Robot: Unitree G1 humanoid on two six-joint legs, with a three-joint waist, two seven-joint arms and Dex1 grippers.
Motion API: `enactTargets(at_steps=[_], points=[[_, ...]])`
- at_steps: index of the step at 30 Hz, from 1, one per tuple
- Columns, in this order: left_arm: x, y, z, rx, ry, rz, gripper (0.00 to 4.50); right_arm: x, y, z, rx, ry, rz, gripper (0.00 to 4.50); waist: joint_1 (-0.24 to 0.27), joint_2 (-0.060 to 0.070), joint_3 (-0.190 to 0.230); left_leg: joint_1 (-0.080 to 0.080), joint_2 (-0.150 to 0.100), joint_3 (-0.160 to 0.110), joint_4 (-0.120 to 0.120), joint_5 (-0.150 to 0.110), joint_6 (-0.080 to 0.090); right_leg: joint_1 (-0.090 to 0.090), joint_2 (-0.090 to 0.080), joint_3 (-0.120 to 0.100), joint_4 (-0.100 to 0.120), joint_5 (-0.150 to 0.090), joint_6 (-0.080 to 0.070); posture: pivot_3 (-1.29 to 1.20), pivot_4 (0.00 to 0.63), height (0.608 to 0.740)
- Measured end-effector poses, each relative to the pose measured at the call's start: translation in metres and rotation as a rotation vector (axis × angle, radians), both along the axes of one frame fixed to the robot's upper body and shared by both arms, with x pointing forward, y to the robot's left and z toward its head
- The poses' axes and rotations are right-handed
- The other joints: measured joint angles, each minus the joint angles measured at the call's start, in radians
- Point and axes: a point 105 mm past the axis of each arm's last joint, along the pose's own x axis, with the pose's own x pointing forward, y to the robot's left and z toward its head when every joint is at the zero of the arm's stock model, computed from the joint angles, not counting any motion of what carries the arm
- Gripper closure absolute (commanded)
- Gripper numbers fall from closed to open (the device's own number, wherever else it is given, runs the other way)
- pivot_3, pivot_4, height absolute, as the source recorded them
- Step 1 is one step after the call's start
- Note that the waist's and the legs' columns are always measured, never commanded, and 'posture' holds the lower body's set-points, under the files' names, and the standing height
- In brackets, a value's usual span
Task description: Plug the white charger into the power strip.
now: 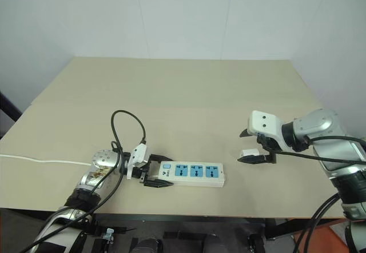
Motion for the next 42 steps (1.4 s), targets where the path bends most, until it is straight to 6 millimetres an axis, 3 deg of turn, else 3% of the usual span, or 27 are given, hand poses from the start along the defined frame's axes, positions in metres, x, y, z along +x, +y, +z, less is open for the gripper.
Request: enactTargets(at_steps=[8, 21, 25, 28, 36, 42], points=[[0.0, -0.001, -0.001, 0.026, 0.029, -0.008, 1.21, 0.026, -0.005, -0.021, -0.22, 0.02, 0.005, 0.0, -0.001, 0.001, -0.001, 0.0, 0.0, 0.0, 0.0, 0.0, 0.0, 0.0, 0.0, 0.0, 0.0, 0.0, 0.0, 0.0, 0.15, 0.74], [0.0, -0.002, 0.002, 0.065, -0.031, 0.013, 1.21, 0.033, -0.005, -0.047, -0.36, 0.096, 0.071, 0.0, 0.0, 0.001, -0.001, 0.0, 0.0, 0.0, 0.001, 0.0, 0.0, 0.0, 0.0, 0.0, 0.001, 0.0, -0.001, 0.0, 0.15, 0.74], [-0.002, -0.002, 0.001, 0.065, -0.037, 0.022, 1.21, 0.036, -0.003, -0.045, -0.364, 0.097, 0.077, 0.0, 0.0, 0.001, -0.001, 0.0, 0.0, 0.0, 0.001, 0.0, 0.0, 0.0, 0.0, 0.0, 0.001, 0.0, -0.001, 0.0, 0.15, 0.74], [-0.003, -0.002, 0.001, 0.068, -0.036, 0.02, 1.21, 0.037, -0.003, -0.048, -0.373, 0.111, 0.079, 0.62, -0.001, 0.001, -0.001, 0.0, 0.0, 0.0, 0.001, 0.0, 0.0, 0.0, 0.0, 0.0, 0.001, 0.0, -0.001, 0.0, 0.15, 0.74], [-0.004, -0.002, -0.001, 0.071, -0.022, 0.028, 1.21, 0.038, -0.001, -0.05, -0.388, 0.134, 0.1, 3.26, -0.005, 0.001, -0.001, 0.002, 0.0, 0.0, 0.001, 0.0, 0.0, 0.002, 0.0, 0.0, 0.001, 0.001, -0.001, 0.0, 0.15, 0.74], [-0.004, -0.001, -0.001, 0.074, -0.018, 0.031, 1.21, 0.043, 0.004, -0.048, -0.374, 0.092, 0.088, 3.34, -0.005, 0.001, -0.002, 0.003, 0.0, 0.0, 0.001, 0.0, 0.0, 0.002, 0.0, 0.0, 0.002, 0.001, -0.002, 0.0, 0.15, 0.74]])
